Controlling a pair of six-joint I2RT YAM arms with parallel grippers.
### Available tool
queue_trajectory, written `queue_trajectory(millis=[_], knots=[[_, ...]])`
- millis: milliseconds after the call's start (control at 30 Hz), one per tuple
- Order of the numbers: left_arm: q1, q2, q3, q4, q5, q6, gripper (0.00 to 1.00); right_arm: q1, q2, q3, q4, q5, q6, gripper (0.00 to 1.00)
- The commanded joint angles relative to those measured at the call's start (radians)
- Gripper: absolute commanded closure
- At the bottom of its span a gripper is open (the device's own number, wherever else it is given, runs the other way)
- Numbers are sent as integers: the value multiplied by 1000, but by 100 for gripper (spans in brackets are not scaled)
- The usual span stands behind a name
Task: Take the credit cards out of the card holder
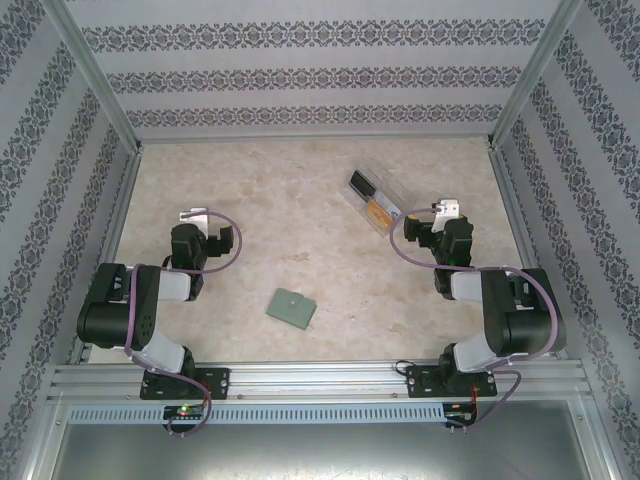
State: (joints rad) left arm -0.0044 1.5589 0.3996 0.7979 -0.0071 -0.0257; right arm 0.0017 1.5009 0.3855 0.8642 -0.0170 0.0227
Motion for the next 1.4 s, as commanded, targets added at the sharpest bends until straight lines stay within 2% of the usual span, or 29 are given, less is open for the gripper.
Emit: queue_trajectory(millis=[0,933,1000,1167,1300,1367], knots=[[4,2,16,30,7,18,1,-5,6,6,16,-20,5,2],[4,-6,11,36,-1,15,1,-5,-7,-12,39,-17,5,2],[4,-44,19,-7,-23,3,1,-6,-49,-23,25,7,16,2],[4,-220,76,-253,-79,-9,1,-5,-203,-21,-103,55,25,2],[4,-342,146,-455,-115,-86,1,1,-338,75,-396,132,131,2],[4,-388,191,-569,-121,-159,1,1,-371,147,-540,129,194,2]])
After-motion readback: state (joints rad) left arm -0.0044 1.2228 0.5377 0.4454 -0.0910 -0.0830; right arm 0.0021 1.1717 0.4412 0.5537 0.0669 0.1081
